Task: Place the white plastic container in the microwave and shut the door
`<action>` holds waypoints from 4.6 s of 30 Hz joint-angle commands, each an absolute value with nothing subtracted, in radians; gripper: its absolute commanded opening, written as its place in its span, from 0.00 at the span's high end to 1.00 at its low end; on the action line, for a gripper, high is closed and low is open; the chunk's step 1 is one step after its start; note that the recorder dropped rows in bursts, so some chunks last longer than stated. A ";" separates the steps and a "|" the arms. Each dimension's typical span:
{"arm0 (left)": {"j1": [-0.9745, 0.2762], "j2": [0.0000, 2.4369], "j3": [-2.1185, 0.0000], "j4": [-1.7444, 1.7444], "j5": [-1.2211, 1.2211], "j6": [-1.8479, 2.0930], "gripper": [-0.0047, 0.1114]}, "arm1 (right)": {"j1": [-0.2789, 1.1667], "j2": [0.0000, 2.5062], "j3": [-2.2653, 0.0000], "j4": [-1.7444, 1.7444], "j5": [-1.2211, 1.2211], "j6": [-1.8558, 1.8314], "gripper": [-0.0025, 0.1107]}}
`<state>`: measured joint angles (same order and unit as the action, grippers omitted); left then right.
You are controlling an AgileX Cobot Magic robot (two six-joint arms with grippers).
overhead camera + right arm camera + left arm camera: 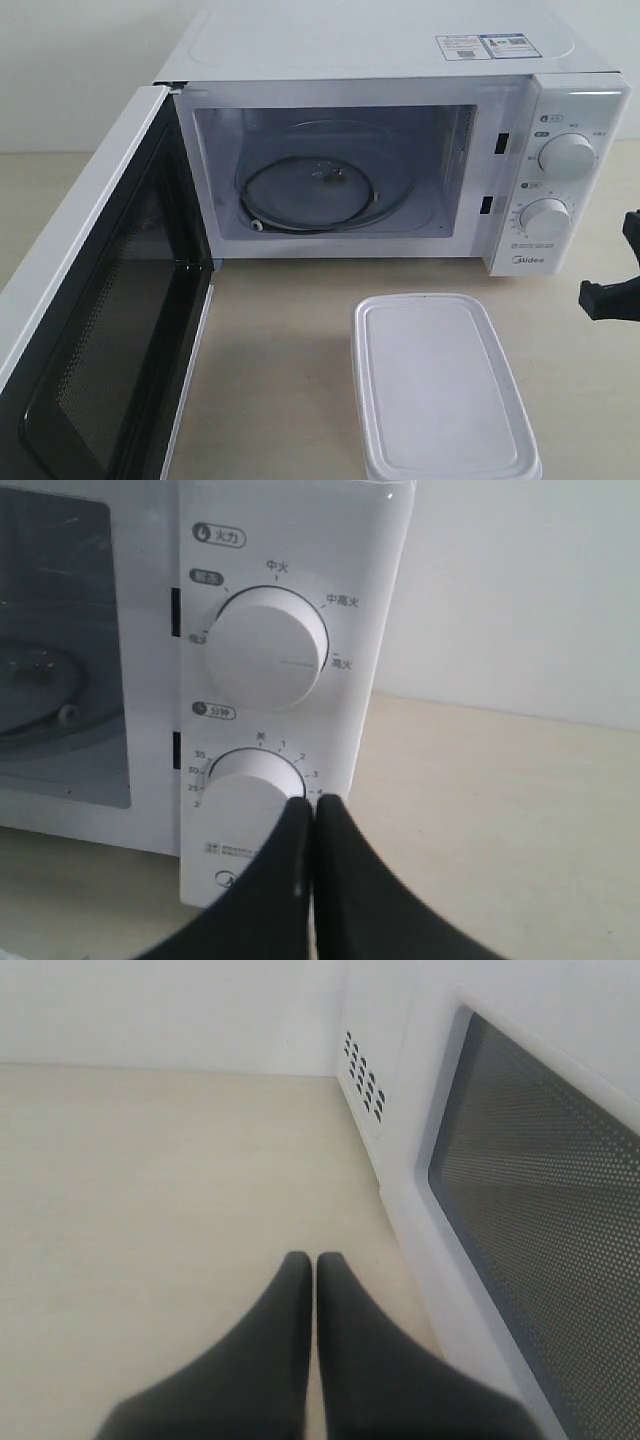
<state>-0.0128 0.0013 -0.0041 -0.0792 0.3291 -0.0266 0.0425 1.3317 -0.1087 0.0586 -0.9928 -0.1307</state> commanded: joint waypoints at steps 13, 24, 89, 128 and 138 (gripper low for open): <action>-0.010 0.000 0.000 -0.081 0.315 -0.026 0.93 | 0.040 1.337 -0.113 0.063 -1.013 -0.129 0.98; -0.010 0.000 0.000 -0.081 0.315 -0.026 0.93 | 0.040 1.337 -0.138 0.136 -0.882 -0.121 0.98; -0.010 0.000 0.000 -0.081 0.315 -0.026 0.93 | 0.088 1.683 -0.178 -0.924 -0.871 0.353 0.98; -0.010 0.000 0.000 -0.081 0.315 -0.026 0.93 | 0.100 1.623 -0.212 -1.062 -0.729 1.327 0.98; -0.010 0.000 0.000 -0.081 0.315 -0.026 0.93 | 0.100 1.411 -0.212 -1.178 -0.650 1.561 0.98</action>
<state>-0.0128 0.0013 -0.0041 -0.0792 0.3291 -0.0266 0.0993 1.4419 -0.2112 -1.1092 -0.6510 1.4612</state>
